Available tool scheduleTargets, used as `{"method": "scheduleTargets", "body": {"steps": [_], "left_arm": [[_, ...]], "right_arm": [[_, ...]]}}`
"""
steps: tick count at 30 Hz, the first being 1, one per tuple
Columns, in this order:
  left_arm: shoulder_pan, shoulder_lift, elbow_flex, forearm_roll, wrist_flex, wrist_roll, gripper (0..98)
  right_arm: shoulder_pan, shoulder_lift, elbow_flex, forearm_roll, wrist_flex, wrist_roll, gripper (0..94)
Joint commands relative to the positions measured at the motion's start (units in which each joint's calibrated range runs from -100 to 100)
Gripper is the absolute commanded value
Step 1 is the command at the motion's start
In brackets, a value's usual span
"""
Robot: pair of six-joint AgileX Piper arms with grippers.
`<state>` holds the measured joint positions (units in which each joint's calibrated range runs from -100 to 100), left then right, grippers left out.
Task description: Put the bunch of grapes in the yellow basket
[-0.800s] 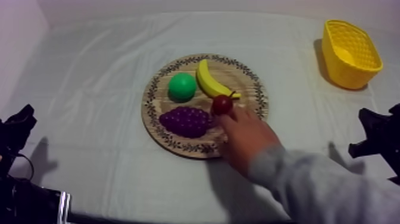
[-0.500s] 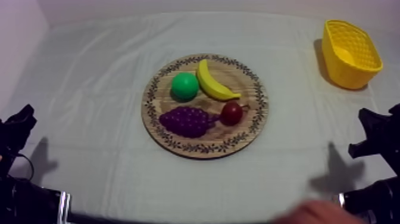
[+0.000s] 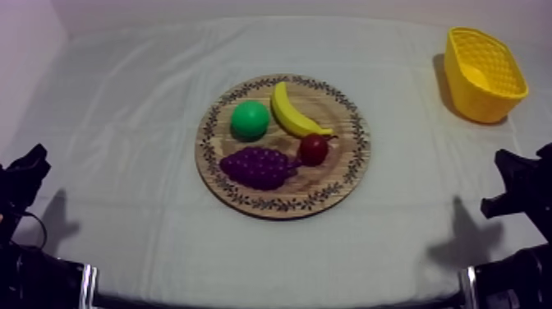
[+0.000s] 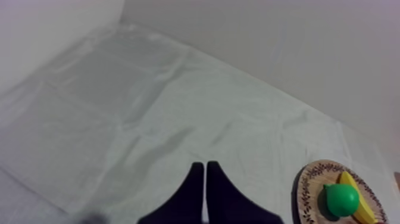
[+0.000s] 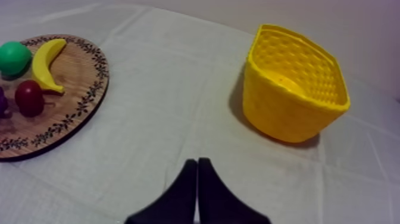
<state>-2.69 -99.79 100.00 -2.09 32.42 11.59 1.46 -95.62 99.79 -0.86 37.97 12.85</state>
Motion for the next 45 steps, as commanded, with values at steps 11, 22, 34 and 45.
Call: {"method": "scheduleTargets", "body": {"steps": [11, 22, 34, 45], "left_arm": [[0.0, 0.0, 0.0, 0.01, 0.0, 0.0, 0.1], [0.0, 0.0, 0.0, 0.01, 0.0, 0.0, 0.1], [0.0, 0.0, 0.0, 0.01, 0.0, 0.0, 0.1], [0.0, 0.0, 0.0, 0.01, 0.0, 0.0, 0.1]], "right_arm": [[0.0, 0.0, 0.0, 0.0, 0.0, 0.0, 0.3], [0.0, 0.0, 0.0, 0.0, 0.0, 0.0, 0.3], [-0.4, 0.0, 0.0, 0.1, 0.3, -1.5, 0.6], [-3.6, 13.2, -12.2, 2.2, -4.5, -9.3, 1.1]]}}
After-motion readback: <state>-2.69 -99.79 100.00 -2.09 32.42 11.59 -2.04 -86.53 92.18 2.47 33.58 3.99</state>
